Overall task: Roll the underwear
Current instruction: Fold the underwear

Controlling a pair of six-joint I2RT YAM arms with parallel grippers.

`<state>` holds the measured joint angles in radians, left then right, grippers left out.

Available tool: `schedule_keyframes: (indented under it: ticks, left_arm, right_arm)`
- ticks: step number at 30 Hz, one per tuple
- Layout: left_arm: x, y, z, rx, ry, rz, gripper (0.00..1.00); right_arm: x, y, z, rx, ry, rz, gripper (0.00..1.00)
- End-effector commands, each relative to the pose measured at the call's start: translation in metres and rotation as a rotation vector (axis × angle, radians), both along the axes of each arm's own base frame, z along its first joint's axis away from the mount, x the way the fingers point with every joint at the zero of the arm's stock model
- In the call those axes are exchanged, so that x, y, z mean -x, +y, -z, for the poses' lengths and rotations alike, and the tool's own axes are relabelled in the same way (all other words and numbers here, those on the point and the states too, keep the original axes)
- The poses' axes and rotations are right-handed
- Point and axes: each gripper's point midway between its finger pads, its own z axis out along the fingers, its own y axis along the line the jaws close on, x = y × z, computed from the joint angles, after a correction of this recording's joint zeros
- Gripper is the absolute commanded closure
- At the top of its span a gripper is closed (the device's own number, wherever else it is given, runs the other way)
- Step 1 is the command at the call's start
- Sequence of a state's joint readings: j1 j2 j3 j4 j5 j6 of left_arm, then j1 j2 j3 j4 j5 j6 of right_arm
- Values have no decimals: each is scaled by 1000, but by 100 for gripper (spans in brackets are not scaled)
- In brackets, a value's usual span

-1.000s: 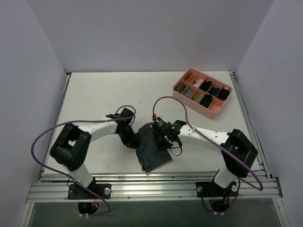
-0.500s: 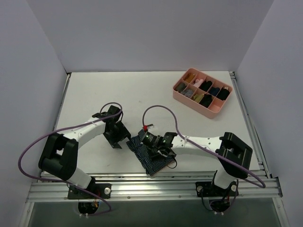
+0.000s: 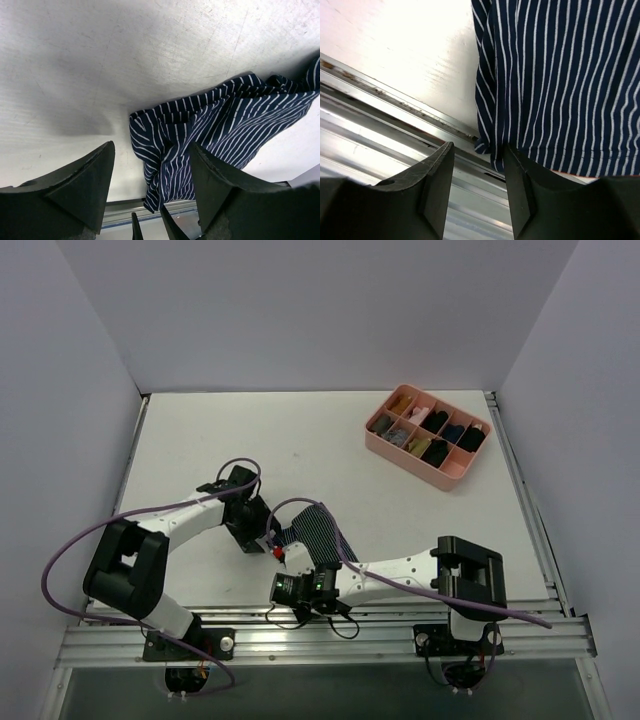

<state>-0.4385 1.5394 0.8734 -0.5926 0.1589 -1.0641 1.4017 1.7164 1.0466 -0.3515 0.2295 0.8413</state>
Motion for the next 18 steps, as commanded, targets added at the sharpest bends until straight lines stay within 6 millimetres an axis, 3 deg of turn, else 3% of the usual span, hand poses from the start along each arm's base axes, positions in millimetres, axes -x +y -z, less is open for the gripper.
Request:
schedule_keyframes:
  ticks: [1, 7, 10, 12, 16, 18]
  left_arm:
    - [-1, -2, 9, 9, 6, 21, 32]
    - [0, 3, 17, -22, 24, 24, 35]
    - [-1, 7, 20, -37, 29, 24, 44]
    - [-1, 9, 24, -47, 37, 22, 54]
    - [-4, 14, 26, -50, 47, 10, 74]
    - [-9, 17, 20, -38, 35, -8, 87]
  right_arm:
    - [-5, -7, 3, 71, -67, 31, 60]
    - [-9, -18, 10, 152, -112, 42, 62]
    - [-10, -23, 10, 170, -125, 47, 68]
    - [-11, -25, 11, 180, -130, 46, 73]
    - [-11, -31, 11, 203, -137, 35, 100]
    - [-10, -26, 6, 194, -140, 5, 100]
